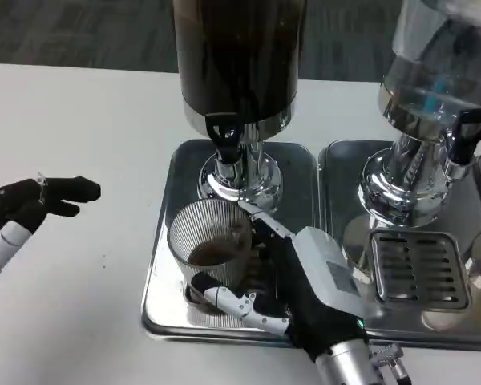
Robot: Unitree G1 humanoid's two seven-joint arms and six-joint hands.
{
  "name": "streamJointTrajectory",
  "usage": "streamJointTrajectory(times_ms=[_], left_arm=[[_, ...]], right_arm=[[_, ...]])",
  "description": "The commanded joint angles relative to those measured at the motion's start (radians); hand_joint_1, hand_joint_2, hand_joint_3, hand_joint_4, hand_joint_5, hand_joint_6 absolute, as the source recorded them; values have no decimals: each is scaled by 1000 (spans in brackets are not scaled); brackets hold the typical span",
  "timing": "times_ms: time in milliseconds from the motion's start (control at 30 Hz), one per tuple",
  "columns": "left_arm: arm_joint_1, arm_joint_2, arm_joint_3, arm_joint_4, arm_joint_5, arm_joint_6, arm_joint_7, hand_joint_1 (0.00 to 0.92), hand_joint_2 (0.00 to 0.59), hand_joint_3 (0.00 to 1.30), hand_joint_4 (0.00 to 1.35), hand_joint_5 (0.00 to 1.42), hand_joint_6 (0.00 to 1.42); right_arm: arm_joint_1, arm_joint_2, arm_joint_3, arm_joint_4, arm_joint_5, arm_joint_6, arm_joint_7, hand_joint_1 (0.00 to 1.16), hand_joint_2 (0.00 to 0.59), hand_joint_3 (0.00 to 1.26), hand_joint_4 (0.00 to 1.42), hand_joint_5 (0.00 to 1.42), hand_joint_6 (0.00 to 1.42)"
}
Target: Grasp the cup under the faucet to collect the drink, then remove the cup.
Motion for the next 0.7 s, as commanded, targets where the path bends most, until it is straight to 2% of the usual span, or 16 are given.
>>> streamJointTrajectory(times_ms=[33, 533, 700], left_arm=[[7, 5, -1, 4, 10, -4, 5, 0, 172, 456, 372, 309, 370], [10, 2, -4, 5, 14, -5, 5, 0, 173, 448, 372, 311, 389], [9, 2, -4, 6, 14, -4, 4, 0, 168, 448, 372, 311, 391]], right_arm=[[7, 7, 10, 10, -7, -26, -44, 465, 219, 255, 318, 440, 563], [27, 0, 14, 9, -15, -46, -126, 492, 217, 315, 448, 586, 739], [28, 1, 10, 15, -6, -48, -127, 492, 224, 328, 463, 607, 766]])
